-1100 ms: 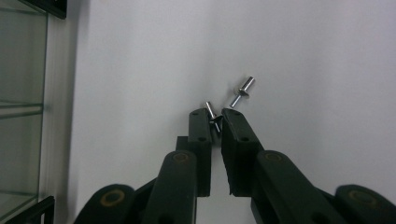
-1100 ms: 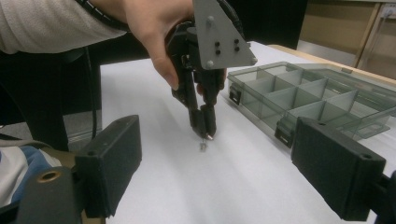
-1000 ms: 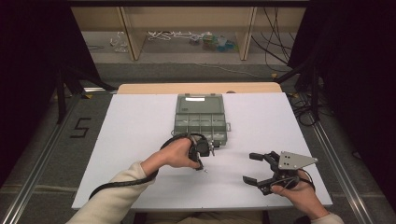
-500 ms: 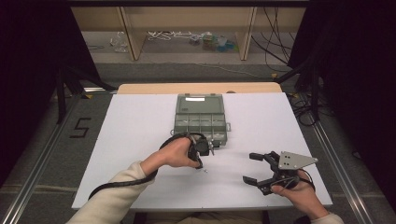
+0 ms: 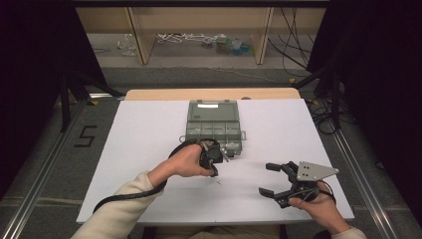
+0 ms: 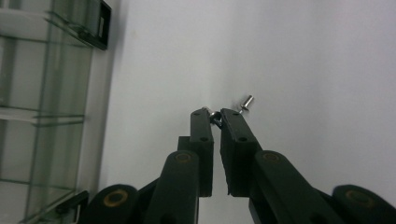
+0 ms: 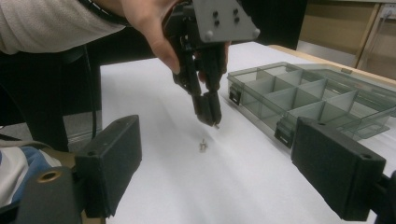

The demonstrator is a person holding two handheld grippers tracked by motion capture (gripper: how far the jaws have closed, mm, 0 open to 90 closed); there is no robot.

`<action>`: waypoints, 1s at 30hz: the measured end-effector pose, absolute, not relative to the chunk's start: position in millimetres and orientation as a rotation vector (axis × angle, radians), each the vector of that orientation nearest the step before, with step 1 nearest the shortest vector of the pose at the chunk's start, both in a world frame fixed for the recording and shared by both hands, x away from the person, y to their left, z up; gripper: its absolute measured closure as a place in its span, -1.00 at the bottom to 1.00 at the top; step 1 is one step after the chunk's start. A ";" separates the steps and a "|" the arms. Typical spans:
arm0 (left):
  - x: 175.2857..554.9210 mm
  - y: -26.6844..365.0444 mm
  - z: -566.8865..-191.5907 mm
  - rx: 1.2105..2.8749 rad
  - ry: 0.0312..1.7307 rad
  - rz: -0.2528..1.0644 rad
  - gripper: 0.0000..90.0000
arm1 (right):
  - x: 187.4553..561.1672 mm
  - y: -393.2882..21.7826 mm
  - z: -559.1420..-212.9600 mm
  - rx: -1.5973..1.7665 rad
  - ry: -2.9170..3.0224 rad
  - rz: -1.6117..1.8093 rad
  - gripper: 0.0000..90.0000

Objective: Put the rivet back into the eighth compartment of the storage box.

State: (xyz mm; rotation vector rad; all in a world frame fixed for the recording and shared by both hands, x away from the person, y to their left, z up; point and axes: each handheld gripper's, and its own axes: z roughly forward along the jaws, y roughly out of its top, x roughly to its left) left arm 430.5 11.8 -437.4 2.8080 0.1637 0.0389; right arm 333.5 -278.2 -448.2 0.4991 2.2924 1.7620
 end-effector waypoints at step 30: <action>442.4 23.8 -415.0 2.455 0.396 0.267 0.85 | 333.7 -278.1 -448.2 0.498 2.287 1.763 -0.62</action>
